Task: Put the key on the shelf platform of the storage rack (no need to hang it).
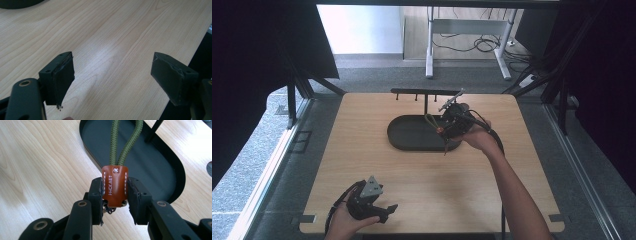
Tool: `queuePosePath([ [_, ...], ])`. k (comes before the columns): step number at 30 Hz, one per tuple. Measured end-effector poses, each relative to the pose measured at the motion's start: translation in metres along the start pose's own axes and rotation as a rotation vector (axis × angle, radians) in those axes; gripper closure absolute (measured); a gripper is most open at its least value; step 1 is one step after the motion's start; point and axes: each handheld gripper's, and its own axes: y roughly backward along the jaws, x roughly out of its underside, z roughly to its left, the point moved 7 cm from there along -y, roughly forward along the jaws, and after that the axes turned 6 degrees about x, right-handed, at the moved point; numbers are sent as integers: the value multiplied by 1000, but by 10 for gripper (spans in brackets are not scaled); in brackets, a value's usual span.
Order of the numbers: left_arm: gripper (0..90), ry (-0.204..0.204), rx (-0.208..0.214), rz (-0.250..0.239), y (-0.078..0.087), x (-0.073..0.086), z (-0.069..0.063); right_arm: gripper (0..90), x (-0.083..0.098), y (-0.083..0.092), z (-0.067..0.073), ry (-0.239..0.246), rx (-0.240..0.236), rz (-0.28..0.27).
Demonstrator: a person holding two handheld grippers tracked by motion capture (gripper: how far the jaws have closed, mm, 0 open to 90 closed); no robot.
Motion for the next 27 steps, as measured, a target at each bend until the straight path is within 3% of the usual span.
queuePosePath([
  [27,195,-13,6,13,-4,0,-3,665,-11,-8,3,27,13,6],
])
